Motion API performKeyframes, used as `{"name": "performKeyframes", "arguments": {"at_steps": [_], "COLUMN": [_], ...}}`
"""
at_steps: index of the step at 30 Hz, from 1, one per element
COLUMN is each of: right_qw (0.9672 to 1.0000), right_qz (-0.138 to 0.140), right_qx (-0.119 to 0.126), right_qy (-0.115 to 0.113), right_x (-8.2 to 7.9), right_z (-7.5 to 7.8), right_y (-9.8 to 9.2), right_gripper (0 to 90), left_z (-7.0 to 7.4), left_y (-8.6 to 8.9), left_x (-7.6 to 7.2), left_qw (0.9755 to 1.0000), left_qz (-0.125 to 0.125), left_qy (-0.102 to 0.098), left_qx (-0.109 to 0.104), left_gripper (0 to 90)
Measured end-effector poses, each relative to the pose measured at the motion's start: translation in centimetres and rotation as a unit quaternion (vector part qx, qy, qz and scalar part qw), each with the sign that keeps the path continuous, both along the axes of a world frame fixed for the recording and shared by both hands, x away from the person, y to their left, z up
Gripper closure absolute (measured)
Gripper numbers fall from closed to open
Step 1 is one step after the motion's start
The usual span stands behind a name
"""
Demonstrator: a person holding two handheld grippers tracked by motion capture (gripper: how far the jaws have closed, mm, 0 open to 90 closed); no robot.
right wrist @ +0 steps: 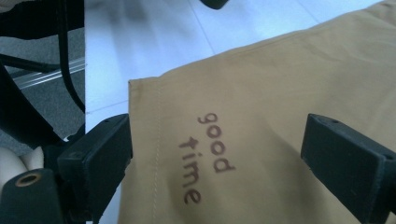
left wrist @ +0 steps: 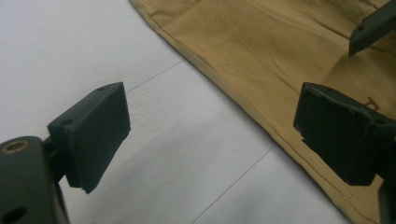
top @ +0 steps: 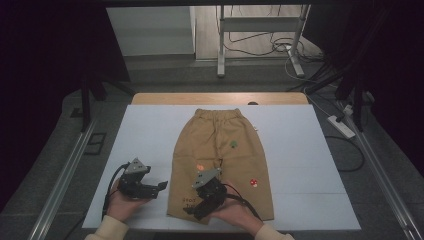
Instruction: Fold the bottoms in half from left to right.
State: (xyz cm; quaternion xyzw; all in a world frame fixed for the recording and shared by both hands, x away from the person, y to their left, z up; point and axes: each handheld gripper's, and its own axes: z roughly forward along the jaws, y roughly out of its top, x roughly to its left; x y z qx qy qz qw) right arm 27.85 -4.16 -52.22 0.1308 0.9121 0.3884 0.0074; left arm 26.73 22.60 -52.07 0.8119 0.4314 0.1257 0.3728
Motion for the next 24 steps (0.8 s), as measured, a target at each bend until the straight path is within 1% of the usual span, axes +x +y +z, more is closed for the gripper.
{"name": "performKeyframes", "arguments": {"at_steps": [7,10,14,15,18,20,21,22,23,24], "right_qw": [0.9999,0.9997,0.9994,0.9992,0.999,0.9988,0.9988,0.9986,0.9985,0.9985], "right_qz": [0.014,0.024,0.035,0.038,0.043,0.047,0.048,0.052,0.054,0.054], "right_qx": [-0.004,-0.003,-0.007,-0.011,-0.009,-0.013,-0.01,-0.013,-0.007,-0.007], "right_qy": [0.002,0.002,0.001,0.0,0.001,0.0,0.0,-0.001,-0.002,-0.002], "right_x": [-0.3,-0.7,-1.0,-1.0,-1.2,-1.3,-1.4,-1.6,-1.7,-1.7], "right_z": [-0.3,-0.5,-0.7,-0.8,-1.0,-1.1,-1.2,-1.2,-1.3,-1.3], "right_y": [1.3,2.1,3.1,3.3,3.8,4.2,4.4,4.6,4.7,4.7], "right_gripper": [9.4,9.5,9.6,9.6,9.6,9.7,9.7,14.1,14.9,14.9], "left_z": [0.0,0.0,-0.1,-0.1,-0.1,-0.1,-0.1,0.0,0.0,-0.1], "left_y": [0.1,0.1,0.1,0.1,0.1,0.1,0.1,0.1,0.1,0.1], "left_x": [0.1,0.1,0.1,0.1,0.1,0.1,0.1,0.1,0.1,0.1], "left_qw": [1.0,1.0,1.0,1.0,1.0,1.0,1.0,1.0,1.0,1.0], "left_qz": [0.002,0.002,0.001,0.002,0.002,0.003,0.003,0.003,0.003,0.002], "left_qy": [0.001,0.002,0.002,0.002,0.002,0.001,0.001,0.001,0.001,0.001], "left_qx": [-0.001,-0.001,0.001,0.001,0.001,0.0,0.0,0.0,0.0,0.0], "left_gripper": [10.8,10.8,10.8,10.8,10.9,10.9,10.9,10.9,10.9,10.9]}}
